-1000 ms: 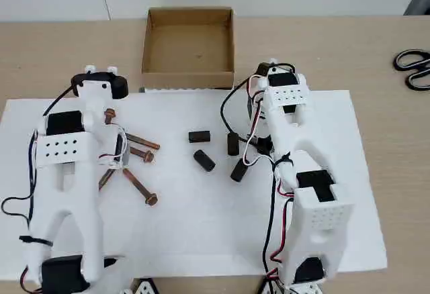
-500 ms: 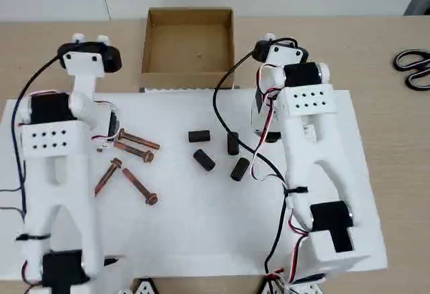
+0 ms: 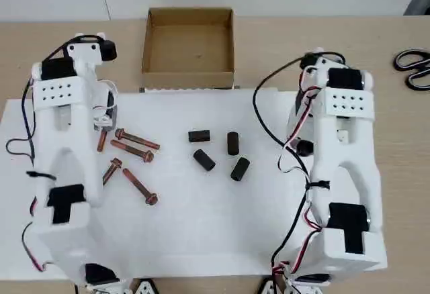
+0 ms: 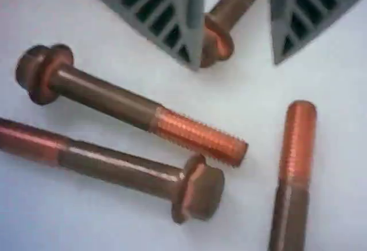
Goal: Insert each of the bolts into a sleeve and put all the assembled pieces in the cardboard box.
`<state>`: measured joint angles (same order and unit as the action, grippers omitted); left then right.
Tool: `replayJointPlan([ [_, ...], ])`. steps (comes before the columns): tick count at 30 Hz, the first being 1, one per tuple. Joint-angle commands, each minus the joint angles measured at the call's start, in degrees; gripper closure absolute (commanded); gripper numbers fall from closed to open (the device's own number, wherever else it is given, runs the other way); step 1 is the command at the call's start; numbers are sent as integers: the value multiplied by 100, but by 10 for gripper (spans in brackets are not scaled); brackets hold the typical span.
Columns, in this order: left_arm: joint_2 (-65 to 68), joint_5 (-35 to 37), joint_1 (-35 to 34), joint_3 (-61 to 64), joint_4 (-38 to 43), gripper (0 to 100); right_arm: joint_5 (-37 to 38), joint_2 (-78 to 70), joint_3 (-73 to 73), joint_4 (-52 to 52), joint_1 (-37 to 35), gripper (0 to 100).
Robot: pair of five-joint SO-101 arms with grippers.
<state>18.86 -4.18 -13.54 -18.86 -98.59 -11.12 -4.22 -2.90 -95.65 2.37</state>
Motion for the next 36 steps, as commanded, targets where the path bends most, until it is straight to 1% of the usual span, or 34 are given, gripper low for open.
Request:
replayJointPlan([
  [1,325,-290,-62,-778,-176,894,79,321,79,-31,180,996],
  [6,774,-703,-62,-1103,-149,892,149,321,273,-31,180,995],
  [10,1064,-774,-62,-1270,-167,892,563,321,281,-31,189,995],
  [17,1204,-774,-132,-1297,-141,892,571,330,255,-31,189,995],
  [23,1398,-905,-343,-1314,211,874,563,330,255,-22,180,995],
  [28,1802,-932,-343,-1587,176,872,554,330,255,-13,145,995],
  [32,1890,-1011,-316,-1947,176,870,563,330,255,-13,145,995],
  [36,1899,-1090,-299,-1982,229,870,563,330,255,-13,145,995],
])
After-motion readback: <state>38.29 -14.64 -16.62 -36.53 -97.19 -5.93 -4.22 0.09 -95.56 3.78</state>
